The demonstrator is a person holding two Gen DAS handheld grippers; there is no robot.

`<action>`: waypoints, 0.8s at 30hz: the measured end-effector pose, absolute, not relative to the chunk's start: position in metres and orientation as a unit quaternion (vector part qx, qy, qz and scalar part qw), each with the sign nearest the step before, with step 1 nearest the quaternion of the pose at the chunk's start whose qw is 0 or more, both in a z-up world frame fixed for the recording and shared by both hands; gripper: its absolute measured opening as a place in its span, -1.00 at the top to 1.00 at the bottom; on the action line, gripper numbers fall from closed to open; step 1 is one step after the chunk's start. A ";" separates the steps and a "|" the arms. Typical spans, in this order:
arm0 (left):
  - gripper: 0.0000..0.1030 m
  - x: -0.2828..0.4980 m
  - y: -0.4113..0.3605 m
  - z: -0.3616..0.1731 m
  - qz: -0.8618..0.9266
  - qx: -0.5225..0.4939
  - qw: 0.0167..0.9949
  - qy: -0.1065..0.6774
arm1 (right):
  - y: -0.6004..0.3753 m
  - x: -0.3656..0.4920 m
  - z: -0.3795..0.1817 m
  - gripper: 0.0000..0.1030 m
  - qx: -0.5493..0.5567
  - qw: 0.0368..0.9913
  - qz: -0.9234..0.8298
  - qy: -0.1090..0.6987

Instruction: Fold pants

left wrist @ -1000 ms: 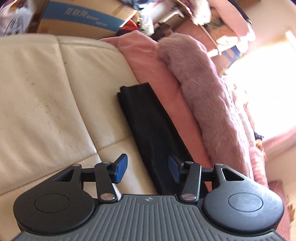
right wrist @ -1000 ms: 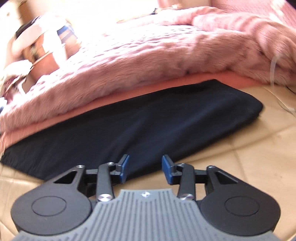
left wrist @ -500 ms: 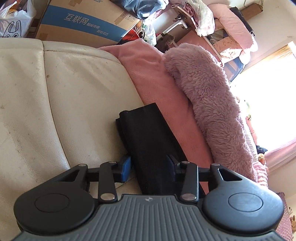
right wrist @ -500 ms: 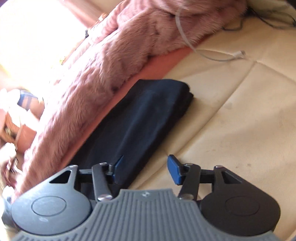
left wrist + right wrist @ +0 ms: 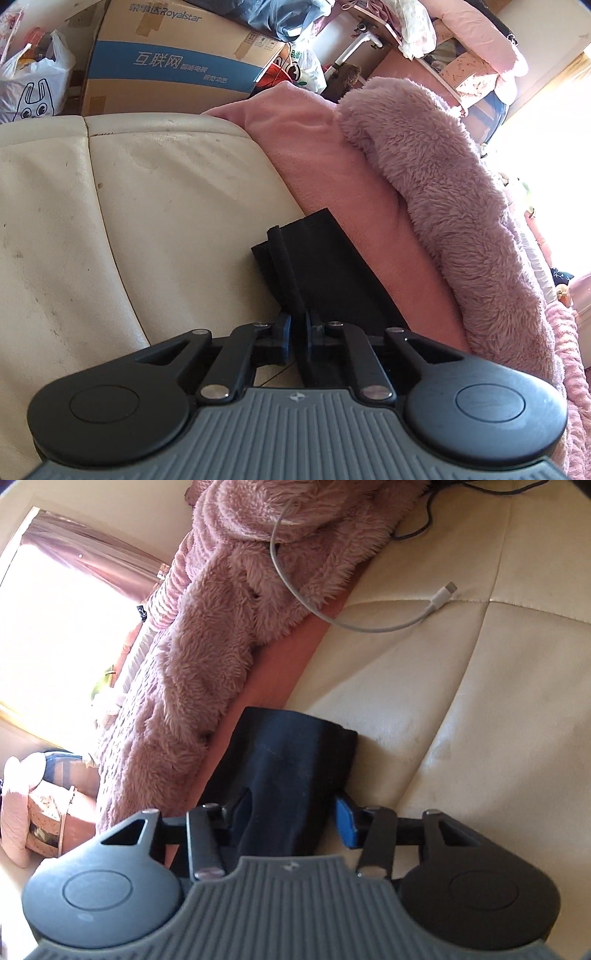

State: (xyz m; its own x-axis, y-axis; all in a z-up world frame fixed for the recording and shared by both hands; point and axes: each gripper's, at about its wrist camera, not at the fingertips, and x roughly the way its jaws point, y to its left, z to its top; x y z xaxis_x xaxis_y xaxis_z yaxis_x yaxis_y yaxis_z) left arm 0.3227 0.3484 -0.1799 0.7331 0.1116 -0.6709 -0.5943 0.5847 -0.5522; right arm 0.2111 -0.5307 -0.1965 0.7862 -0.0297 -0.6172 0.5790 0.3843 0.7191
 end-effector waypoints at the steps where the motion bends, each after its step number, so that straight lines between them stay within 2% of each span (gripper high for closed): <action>1: 0.79 0.323 0.348 -0.180 0.211 -0.403 0.839 0.299 | -0.532 0.211 -0.199 0.28 0.527 0.785 -0.195 0.260; 2: 0.80 0.323 0.348 -0.180 0.212 -0.402 0.839 0.299 | -0.533 0.212 -0.200 0.38 0.528 0.784 -0.197 0.260; 3: 0.81 0.323 0.348 -0.180 0.212 -0.401 0.840 0.298 | -0.534 0.212 -0.201 0.71 0.524 0.784 -0.205 0.263; 6: 0.91 0.324 0.347 -0.177 0.211 -0.397 0.842 0.299 | -0.535 0.207 -0.203 0.83 0.522 0.787 -0.205 0.258; 14: 0.93 0.312 0.358 -0.156 0.222 -0.384 0.846 0.297 | -0.524 0.185 -0.192 0.87 0.501 0.795 -0.211 0.269; 24: 0.93 0.250 0.388 -0.128 0.227 -0.362 0.851 0.306 | -0.494 0.112 -0.178 0.86 0.485 0.790 -0.200 0.316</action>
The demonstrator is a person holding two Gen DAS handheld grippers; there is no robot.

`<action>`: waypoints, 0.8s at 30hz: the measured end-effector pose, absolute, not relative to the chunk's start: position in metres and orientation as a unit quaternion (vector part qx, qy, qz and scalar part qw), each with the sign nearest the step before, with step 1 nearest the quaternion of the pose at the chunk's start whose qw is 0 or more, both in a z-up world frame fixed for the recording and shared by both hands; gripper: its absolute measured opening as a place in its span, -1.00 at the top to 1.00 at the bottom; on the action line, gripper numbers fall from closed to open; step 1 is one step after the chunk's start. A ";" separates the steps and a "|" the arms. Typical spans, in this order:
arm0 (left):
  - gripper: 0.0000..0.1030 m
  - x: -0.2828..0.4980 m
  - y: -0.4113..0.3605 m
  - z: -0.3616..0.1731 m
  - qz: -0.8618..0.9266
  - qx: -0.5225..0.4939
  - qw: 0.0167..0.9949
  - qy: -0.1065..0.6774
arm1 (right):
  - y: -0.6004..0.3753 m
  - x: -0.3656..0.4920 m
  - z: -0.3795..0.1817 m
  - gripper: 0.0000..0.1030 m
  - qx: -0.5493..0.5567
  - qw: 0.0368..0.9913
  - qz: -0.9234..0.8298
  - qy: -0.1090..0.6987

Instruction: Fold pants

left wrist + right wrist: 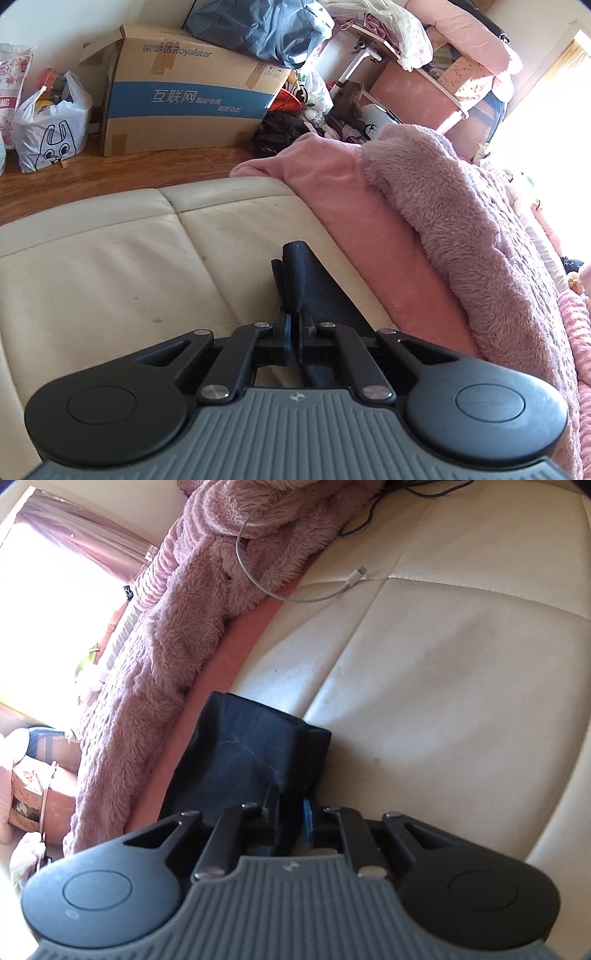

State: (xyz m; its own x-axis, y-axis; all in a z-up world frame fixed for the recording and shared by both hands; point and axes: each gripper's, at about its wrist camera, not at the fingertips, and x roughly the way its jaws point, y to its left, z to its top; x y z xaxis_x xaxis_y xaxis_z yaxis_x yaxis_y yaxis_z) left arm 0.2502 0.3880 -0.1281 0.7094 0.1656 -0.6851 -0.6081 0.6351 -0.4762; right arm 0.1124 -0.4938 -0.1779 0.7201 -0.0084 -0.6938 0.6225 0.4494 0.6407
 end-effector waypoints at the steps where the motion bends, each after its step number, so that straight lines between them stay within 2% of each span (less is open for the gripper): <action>1: 0.93 0.242 0.393 -0.127 0.231 -0.362 0.849 0.307 | -0.490 0.107 -0.175 0.85 0.475 0.794 -0.194 0.326; 6: 0.94 0.218 0.403 -0.123 0.238 -0.361 0.846 0.312 | -0.478 0.100 -0.169 0.75 0.445 0.796 -0.191 0.362; 11: 0.94 0.214 0.389 -0.098 0.217 -0.344 0.864 0.295 | -0.464 0.109 -0.156 0.51 0.375 0.813 -0.199 0.398; 13: 0.94 0.217 0.375 -0.082 0.202 -0.325 0.879 0.286 | -0.458 0.112 -0.145 0.23 0.346 0.820 -0.206 0.407; 15: 0.94 0.220 0.360 -0.066 0.189 -0.302 0.892 0.277 | -0.449 0.114 -0.134 0.17 0.307 0.828 -0.215 0.417; 18: 0.94 0.221 0.329 -0.040 0.166 -0.261 0.915 0.259 | -0.434 0.113 -0.117 -0.09 0.234 0.837 -0.235 0.434; 24: 0.94 0.228 0.246 0.004 0.102 -0.183 0.950 0.233 | -0.387 0.107 -0.090 -0.17 0.117 0.870 -0.209 0.432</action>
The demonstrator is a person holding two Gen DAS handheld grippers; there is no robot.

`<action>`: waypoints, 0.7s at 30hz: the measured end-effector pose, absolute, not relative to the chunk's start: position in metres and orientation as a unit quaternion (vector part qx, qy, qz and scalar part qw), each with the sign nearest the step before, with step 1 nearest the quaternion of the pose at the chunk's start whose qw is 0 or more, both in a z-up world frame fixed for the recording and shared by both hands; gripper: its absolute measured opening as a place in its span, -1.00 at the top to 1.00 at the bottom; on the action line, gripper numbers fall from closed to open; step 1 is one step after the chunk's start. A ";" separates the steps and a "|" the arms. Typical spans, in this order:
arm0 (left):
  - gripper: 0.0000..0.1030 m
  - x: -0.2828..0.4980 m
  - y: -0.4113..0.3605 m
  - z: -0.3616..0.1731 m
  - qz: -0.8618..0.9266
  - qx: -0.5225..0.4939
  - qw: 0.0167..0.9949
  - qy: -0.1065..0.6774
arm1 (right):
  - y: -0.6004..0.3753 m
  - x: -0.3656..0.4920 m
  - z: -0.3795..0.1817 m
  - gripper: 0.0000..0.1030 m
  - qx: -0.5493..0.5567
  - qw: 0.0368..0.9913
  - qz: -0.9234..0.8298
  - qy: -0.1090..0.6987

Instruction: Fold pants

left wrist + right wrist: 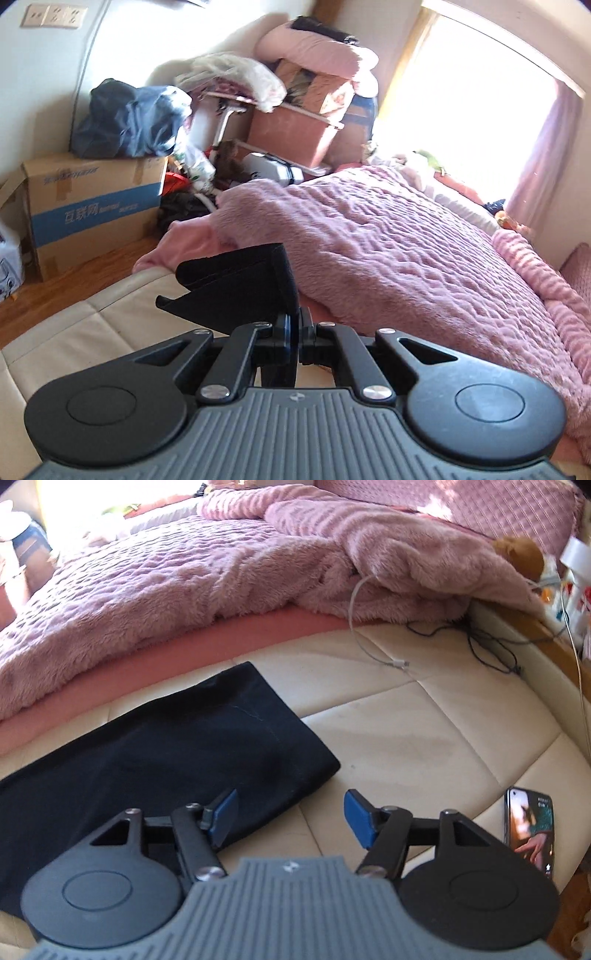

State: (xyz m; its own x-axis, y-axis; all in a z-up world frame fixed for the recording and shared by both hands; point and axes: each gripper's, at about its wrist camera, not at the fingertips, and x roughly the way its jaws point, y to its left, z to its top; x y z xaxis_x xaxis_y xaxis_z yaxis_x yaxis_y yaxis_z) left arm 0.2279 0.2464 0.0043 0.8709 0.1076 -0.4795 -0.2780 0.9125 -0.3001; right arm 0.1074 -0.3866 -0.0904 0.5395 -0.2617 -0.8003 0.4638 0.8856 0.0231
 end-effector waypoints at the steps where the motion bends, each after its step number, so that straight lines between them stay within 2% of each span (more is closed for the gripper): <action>1: 0.94 0.228 0.230 0.010 0.092 -0.168 0.955 0.228 | -0.377 0.108 -0.087 -0.18 0.105 0.876 -0.198 0.428; 6: 0.94 0.227 0.141 0.029 0.050 -0.091 0.972 0.209 | -0.332 0.112 -0.083 -0.17 0.106 0.895 -0.099 0.423; 11: 0.94 0.223 0.040 0.019 -0.012 -0.018 0.978 0.207 | -0.290 0.120 -0.097 -0.17 0.111 0.892 -0.022 0.437; 15: 0.94 0.215 -0.038 -0.019 -0.078 0.055 0.970 0.225 | -0.275 0.120 -0.109 -0.17 0.131 0.884 0.010 0.449; 21: 0.94 0.179 -0.123 -0.113 -0.179 0.171 0.920 0.303 | -0.270 0.119 -0.121 -0.18 0.148 0.872 0.025 0.466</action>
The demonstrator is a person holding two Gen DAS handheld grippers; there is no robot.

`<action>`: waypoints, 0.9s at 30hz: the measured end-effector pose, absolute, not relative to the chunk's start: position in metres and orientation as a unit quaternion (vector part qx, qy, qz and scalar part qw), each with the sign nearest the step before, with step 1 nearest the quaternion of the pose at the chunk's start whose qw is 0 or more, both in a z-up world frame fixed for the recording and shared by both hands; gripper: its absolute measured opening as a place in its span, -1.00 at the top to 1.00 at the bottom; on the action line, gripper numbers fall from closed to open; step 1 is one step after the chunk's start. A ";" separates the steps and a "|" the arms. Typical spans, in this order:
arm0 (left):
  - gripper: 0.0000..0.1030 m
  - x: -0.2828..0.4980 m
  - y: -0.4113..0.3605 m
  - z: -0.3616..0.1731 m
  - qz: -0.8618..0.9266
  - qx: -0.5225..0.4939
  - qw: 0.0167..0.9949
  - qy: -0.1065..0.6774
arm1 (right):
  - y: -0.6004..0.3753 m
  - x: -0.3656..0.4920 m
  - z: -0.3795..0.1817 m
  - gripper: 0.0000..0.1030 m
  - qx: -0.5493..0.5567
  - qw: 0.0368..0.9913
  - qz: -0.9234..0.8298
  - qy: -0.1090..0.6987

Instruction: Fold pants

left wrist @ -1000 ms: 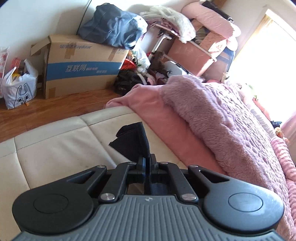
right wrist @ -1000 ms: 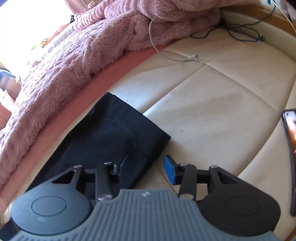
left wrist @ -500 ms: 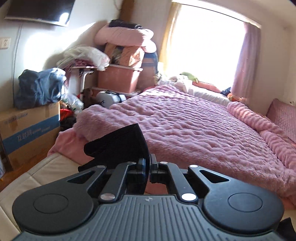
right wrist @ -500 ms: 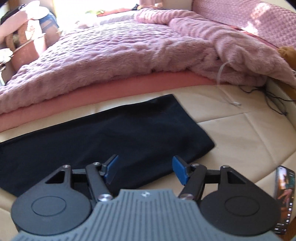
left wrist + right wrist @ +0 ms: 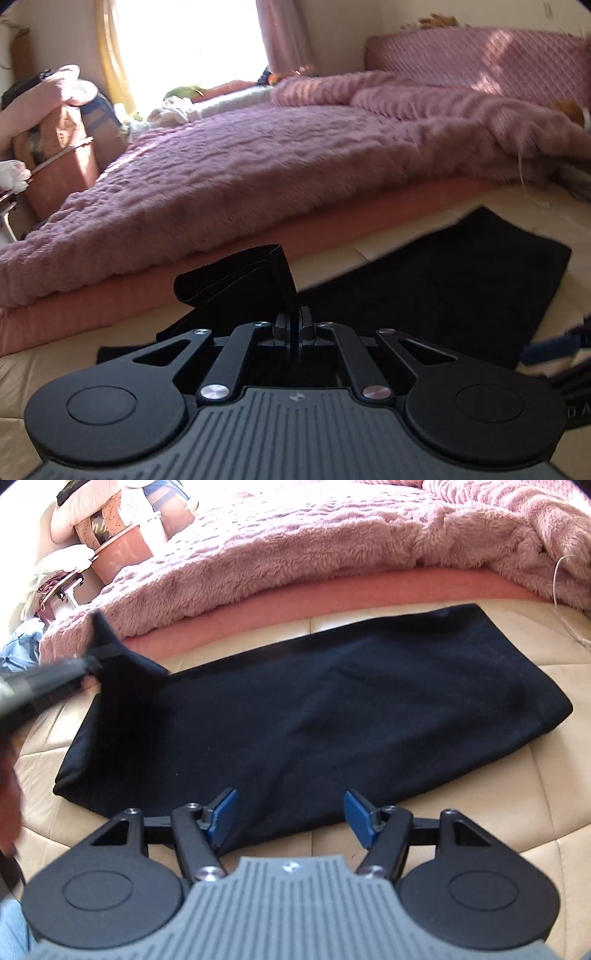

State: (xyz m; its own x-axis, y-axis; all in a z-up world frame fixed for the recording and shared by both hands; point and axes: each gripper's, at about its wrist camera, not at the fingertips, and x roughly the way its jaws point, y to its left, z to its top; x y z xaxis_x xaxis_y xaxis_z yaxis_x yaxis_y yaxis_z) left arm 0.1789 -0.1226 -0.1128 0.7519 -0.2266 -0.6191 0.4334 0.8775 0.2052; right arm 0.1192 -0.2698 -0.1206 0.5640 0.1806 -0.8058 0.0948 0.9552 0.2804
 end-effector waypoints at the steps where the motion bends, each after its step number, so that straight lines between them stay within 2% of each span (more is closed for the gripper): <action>1: 0.94 0.172 -0.128 -0.124 -0.190 0.182 0.913 0.313 | -0.270 0.119 -0.122 -0.18 0.148 0.871 0.025 0.469; 8: 0.87 0.159 -0.118 -0.150 -0.243 0.161 0.875 0.387 | -0.267 0.113 -0.131 -0.19 0.156 0.862 0.031 0.481; 14: 0.65 0.172 -0.104 -0.154 -0.296 0.058 0.833 0.464 | -0.262 0.112 -0.134 -0.20 0.158 0.859 0.032 0.486; 17: 0.52 0.176 -0.095 -0.154 -0.317 0.016 0.820 0.477 | -0.262 0.108 -0.132 -0.23 0.156 0.859 0.031 0.486; 22: 0.12 0.172 -0.072 -0.142 -0.332 -0.025 0.819 0.467 | -0.264 0.105 -0.129 -0.23 0.158 0.862 0.032 0.481; 27: 0.10 0.162 -0.042 -0.122 -0.316 -0.037 0.840 0.439 | -0.258 0.107 -0.123 -0.23 0.153 0.870 0.048 0.467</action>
